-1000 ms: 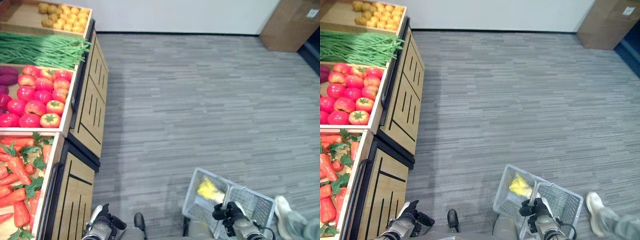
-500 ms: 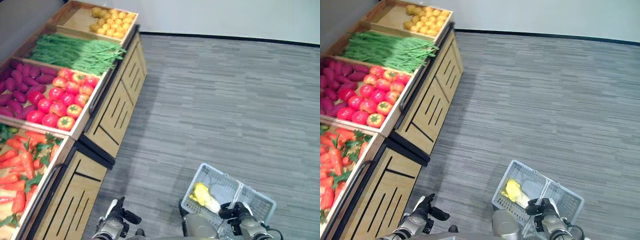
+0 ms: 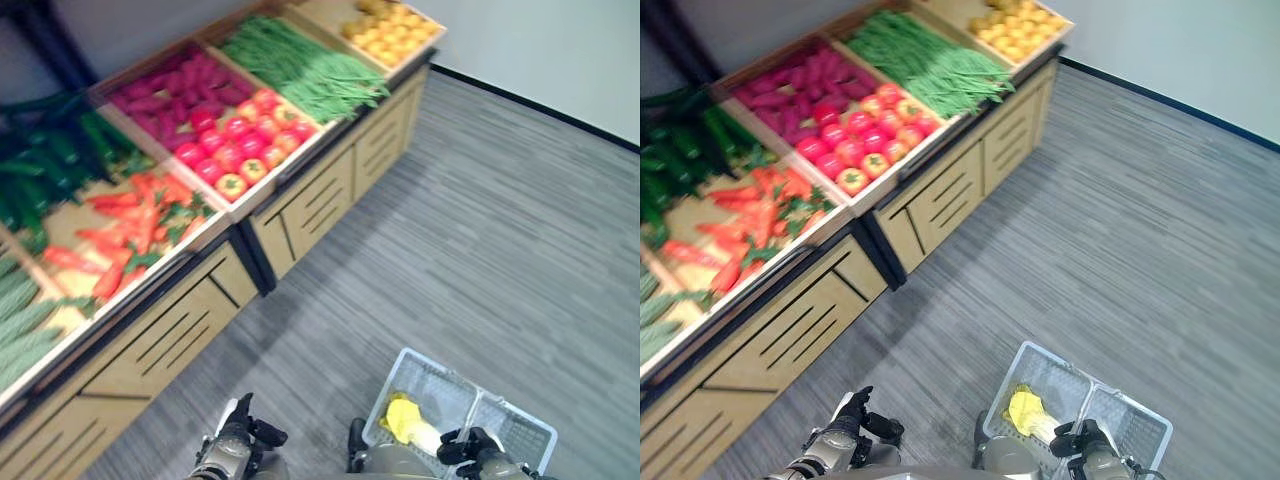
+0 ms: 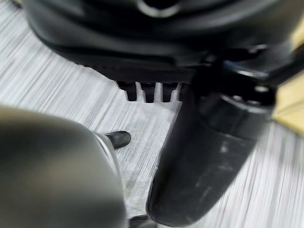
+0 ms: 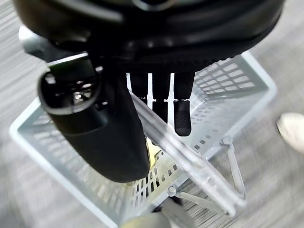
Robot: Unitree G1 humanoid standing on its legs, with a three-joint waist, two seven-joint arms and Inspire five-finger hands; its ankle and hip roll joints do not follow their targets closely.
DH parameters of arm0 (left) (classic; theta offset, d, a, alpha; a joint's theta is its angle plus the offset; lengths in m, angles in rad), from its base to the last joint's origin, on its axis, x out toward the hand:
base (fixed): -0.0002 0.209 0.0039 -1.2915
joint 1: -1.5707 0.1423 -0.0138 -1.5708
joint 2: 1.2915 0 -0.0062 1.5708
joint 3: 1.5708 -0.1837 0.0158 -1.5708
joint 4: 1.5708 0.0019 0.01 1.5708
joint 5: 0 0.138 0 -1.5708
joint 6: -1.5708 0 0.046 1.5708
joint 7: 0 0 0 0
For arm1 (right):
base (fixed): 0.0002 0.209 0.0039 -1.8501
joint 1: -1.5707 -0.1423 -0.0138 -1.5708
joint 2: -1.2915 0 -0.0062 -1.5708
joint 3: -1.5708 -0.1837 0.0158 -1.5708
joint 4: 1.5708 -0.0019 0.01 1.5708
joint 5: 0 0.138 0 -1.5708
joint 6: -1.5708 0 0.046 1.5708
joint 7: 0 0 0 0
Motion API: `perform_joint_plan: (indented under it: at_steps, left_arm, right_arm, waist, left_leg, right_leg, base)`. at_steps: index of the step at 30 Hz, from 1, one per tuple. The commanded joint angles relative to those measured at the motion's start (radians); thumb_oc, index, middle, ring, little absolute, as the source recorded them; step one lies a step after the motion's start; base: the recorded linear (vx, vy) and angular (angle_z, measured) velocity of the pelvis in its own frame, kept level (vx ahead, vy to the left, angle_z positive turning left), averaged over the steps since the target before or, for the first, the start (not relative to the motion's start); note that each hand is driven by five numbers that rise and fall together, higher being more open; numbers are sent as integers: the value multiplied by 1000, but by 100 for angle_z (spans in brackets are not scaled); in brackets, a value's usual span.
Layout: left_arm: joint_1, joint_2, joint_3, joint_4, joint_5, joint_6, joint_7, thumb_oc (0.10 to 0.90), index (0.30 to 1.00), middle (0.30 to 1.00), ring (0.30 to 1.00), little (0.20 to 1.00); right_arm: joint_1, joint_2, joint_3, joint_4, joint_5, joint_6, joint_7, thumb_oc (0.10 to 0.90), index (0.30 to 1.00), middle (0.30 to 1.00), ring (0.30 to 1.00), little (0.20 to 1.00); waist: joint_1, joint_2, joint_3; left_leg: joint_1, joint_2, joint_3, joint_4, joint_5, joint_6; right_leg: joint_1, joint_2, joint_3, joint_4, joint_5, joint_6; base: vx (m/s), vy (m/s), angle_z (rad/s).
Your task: Get the vegetables into the basket
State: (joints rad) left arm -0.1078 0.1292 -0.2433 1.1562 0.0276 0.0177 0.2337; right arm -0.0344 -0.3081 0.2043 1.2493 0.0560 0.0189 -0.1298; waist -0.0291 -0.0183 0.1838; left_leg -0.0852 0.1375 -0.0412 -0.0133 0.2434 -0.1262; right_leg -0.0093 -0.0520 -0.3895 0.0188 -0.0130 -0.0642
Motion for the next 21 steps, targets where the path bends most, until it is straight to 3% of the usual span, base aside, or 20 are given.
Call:
perform_joint_plan:
  at_steps: [1,2,3,6,8,14,21]
  left_arm:
    - [-4,48,-23,-5,13,15,6,900,1000,1000,1000,1000]
    - [-10,50,-27,-8,24,18,-2,900,1000,1000,1000,1000]
    - [-11,50,-32,-7,34,19,-7,900,1000,1000,1000,1000]
    - [-12,49,-31,0,44,24,-14,900,1000,1000,1000,1000]
    - [-1,55,-25,8,55,27,-16,900,1000,1000,1000,1000]
    - [27,89,7,37,83,36,-17,900,1000,1000,1000,1000]
    - [35,105,19,40,89,35,-15,900,1000,1000,1000,1000]
  right_arm:
    - [26,-31,32,26,-45,9,4,400,300,300,300,300]
    - [40,-34,11,26,-40,10,-1,400,300,300,300,300]
    - [52,-36,-1,31,-38,14,-1,400,300,300,300,300]
    - [61,-33,-16,35,-37,17,-5,400,300,300,300,300]
    - [57,-25,-16,38,-37,18,-6,400,300,300,300,300]
    - [39,21,4,47,-54,23,-1,400,300,300,300,300]
    - [24,32,0,38,-59,27,2,400,300,300,300,300]
  waist:
    - [5,7,26]
    - [-11,19,24]
    - [-20,26,25]
    - [-23,34,25]
    - [-18,35,24]
    - [18,-16,10]
    - [37,-55,6]
  left_leg:
    - [140,59,245,68,-129,-13]
    - [139,97,392,30,-107,-28]
    - [127,107,456,8,-90,-34]
    - [87,120,516,-6,-55,-40]
    - [86,121,513,-16,-53,-39]
    - [116,66,513,-44,-111,-6]
    - [122,-1,519,-17,-188,43]
  right_leg:
    - [-51,-76,96,83,-20,157]
    - [-37,-104,13,89,-19,168]
    - [-20,-121,-30,89,-24,176]
    - [6,-143,-93,90,-20,188]
    - [12,-146,-103,96,-15,191]
    - [21,-184,-67,80,32,227]
    - [20,-235,-21,104,67,268]
  base:
    - [-113,-9,173]
    - [-80,38,191]
    - [-34,64,170]
    - [-20,62,172]
    - [69,134,58]
    - [34,143,7]
    - [45,187,-9]
